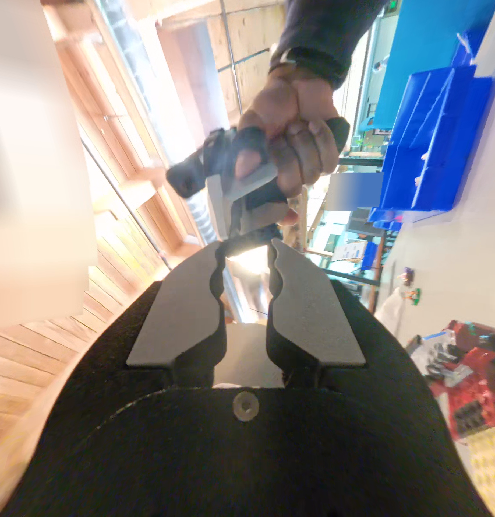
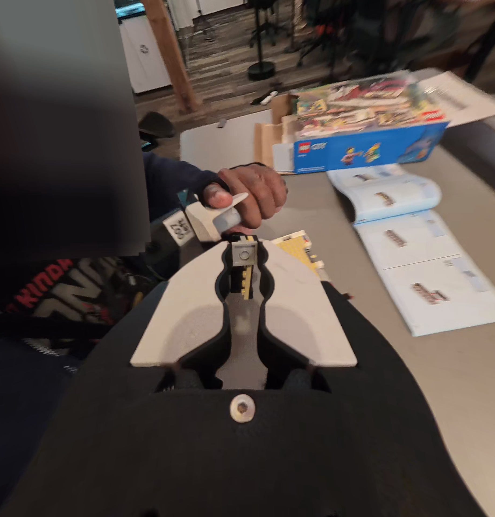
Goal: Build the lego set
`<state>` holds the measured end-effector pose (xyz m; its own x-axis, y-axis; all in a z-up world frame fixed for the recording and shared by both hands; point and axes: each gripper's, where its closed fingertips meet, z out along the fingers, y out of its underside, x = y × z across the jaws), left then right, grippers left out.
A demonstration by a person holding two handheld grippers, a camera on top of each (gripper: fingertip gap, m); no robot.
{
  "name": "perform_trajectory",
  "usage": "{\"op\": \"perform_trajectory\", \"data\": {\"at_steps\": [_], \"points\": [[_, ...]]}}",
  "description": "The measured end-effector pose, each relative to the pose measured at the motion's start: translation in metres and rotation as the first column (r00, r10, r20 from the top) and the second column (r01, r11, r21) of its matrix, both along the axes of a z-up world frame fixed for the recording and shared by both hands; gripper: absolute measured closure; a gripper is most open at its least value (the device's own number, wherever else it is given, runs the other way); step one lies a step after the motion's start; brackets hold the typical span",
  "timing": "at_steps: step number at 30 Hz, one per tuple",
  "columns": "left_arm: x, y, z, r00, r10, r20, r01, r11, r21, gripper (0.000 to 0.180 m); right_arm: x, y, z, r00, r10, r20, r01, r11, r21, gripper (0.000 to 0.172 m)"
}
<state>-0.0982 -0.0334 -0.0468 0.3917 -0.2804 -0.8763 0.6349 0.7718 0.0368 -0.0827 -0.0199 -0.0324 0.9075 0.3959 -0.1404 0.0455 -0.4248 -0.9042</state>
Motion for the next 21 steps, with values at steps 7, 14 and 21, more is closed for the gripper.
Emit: {"op": "perform_trajectory", "data": {"at_steps": [7, 14, 21], "points": [[0.035, 0.027, 0.005, 0.844, -0.324, -0.428, 0.074, 0.86, -0.505, 0.152, 0.022, 0.011, -0.01, 0.97, -0.102, 0.22, 0.07, 0.987, 0.147, 0.154], [0.045, 0.028, -0.01, 0.521, -0.68, -0.517, 0.102, 0.65, -0.753, 0.15, 0.028, 0.026, -0.019, 0.965, -0.153, 0.212, 0.099, 0.965, 0.243, 0.155], [0.052, 0.023, -0.022, 0.316, -0.779, -0.541, 0.063, 0.586, -0.808, 0.15, 0.023, 0.029, -0.022, 0.979, -0.099, 0.18, 0.045, 0.958, 0.284, 0.155]]}}
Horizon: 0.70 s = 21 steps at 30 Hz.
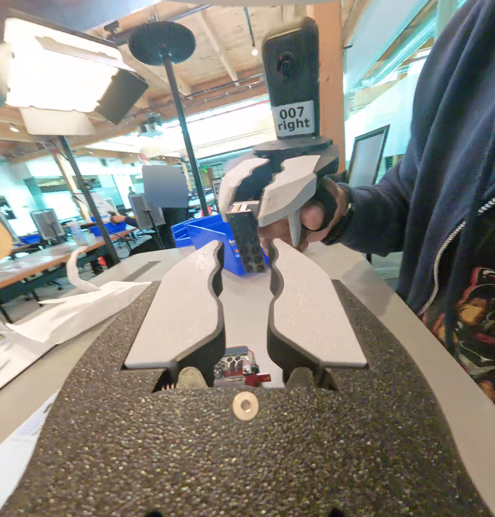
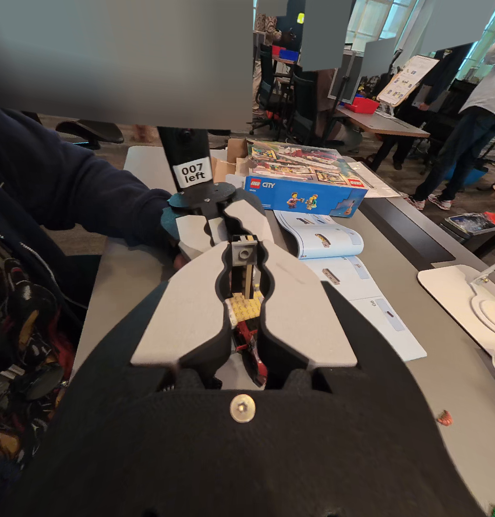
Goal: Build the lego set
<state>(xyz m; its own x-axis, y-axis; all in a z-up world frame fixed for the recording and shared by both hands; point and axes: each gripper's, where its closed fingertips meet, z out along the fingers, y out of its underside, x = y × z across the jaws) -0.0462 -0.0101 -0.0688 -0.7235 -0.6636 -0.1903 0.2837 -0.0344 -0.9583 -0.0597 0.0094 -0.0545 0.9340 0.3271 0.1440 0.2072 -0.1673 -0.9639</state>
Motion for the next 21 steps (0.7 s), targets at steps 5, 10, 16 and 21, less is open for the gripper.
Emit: {"op": "perform_trajectory", "data": {"at_steps": [5, 10, 16, 21], "points": [[0.0011, -0.0026, -0.0057, 0.999, 0.02, 0.034, -0.021, 0.999, 0.04, 0.162, -0.0026, 0.0025, -0.0019, 0.999, 0.043, -0.019, -0.042, 0.998, 0.044, 0.155], [0.0041, 0.0008, -0.0047, 0.983, 0.107, 0.147, -0.122, 0.988, 0.098, 0.161, -0.0033, 0.0038, -0.0006, 0.996, 0.064, -0.056, -0.058, 0.994, 0.096, 0.155], [0.0039, 0.0007, -0.0047, 0.962, 0.132, 0.24, -0.172, 0.974, 0.151, 0.161, -0.005, 0.0019, 0.0005, 0.986, 0.12, -0.119, -0.102, 0.984, 0.146, 0.155], [0.0063, 0.0017, -0.0052, 0.95, 0.161, 0.266, -0.214, 0.96, 0.181, 0.161, -0.0025, 0.0019, 0.0002, 0.971, 0.143, -0.19, -0.111, 0.98, 0.167, 0.155]]}}
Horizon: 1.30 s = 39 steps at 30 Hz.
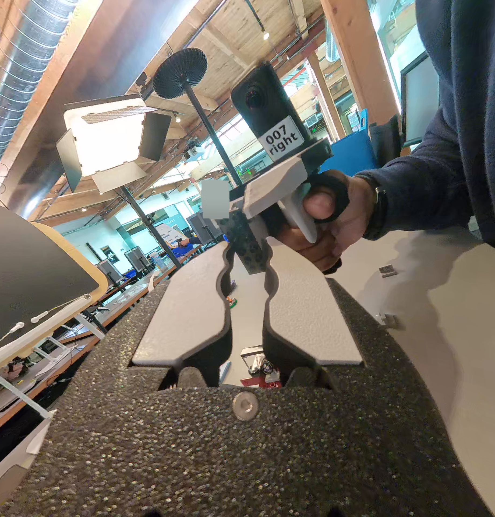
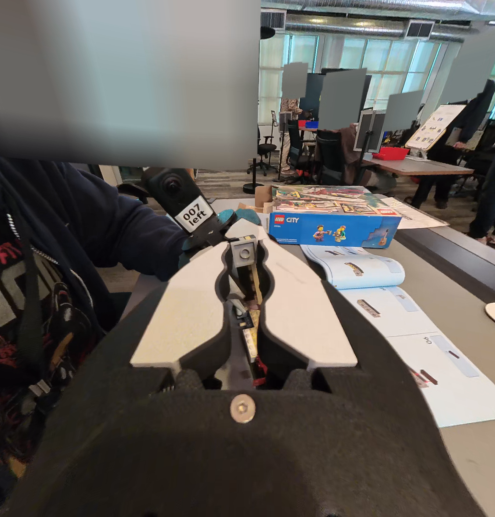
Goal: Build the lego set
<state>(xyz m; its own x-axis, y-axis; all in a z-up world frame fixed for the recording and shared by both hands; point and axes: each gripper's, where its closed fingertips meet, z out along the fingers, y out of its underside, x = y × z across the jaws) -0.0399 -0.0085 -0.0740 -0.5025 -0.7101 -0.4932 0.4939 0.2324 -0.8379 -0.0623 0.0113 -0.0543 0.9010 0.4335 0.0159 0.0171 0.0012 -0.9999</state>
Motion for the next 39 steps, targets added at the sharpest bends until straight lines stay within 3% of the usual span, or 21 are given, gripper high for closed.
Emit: {"op": "perform_trajectory", "data": {"at_steps": [13, 21, 30, 39], "points": [[0.003, 0.004, -0.002, 0.999, 0.022, -0.038, -0.022, 1.0, 0.0, 0.161, 0.002, 0.004, -0.001, 0.996, -0.034, 0.078, 0.031, 0.999, 0.044, 0.155], [0.005, 0.009, -0.003, 0.989, -0.03, -0.143, 0.017, 0.996, -0.088, 0.163, 0.007, 0.007, -0.004, 0.998, -0.043, 0.047, 0.042, 0.998, 0.037, 0.154], [0.005, 0.006, -0.006, 0.99, 0.015, -0.14, -0.018, 1.0, -0.023, 0.163, 0.011, 0.003, -0.009, 0.984, -0.088, 0.153, 0.081, 0.996, 0.049, 0.134], [0.005, 0.0, -0.016, 0.988, 0.017, -0.15, -0.011, 0.999, 0.044, 0.163, 0.006, -0.008, -0.005, 0.986, -0.004, 0.164, -0.009, 0.997, 0.077, 0.145]]}}
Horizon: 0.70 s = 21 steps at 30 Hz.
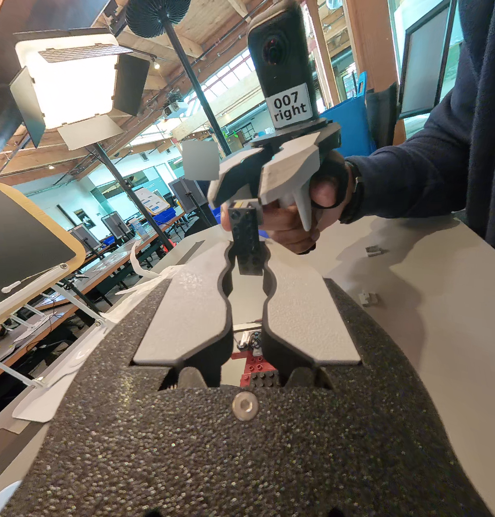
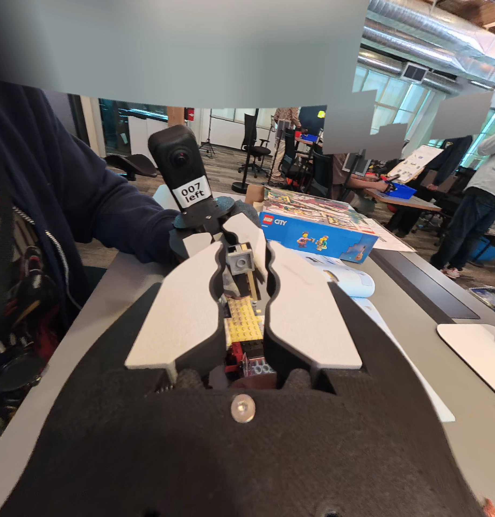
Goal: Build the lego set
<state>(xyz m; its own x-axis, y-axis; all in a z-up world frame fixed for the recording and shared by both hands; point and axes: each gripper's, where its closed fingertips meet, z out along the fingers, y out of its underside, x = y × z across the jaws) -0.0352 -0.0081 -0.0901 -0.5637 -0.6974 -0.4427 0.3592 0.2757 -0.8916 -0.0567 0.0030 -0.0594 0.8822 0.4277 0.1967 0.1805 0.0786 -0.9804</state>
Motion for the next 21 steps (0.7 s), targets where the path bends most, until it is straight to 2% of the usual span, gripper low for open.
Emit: {"op": "perform_trajectory", "data": {"at_steps": [8, 21], "points": [[-0.002, -0.007, -0.007, 0.998, -0.059, -0.038, 0.059, 0.998, -0.004, 0.164, -0.007, -0.001, -0.012, 0.998, 0.054, 0.027, -0.053, 0.998, -0.044, 0.153], [-0.008, -0.011, -0.003, 0.998, -0.066, -0.018, 0.067, 0.997, 0.045, 0.163, -0.014, -0.004, -0.007, 0.994, 0.059, 0.087, -0.059, 0.998, -0.004, 0.155]]}}
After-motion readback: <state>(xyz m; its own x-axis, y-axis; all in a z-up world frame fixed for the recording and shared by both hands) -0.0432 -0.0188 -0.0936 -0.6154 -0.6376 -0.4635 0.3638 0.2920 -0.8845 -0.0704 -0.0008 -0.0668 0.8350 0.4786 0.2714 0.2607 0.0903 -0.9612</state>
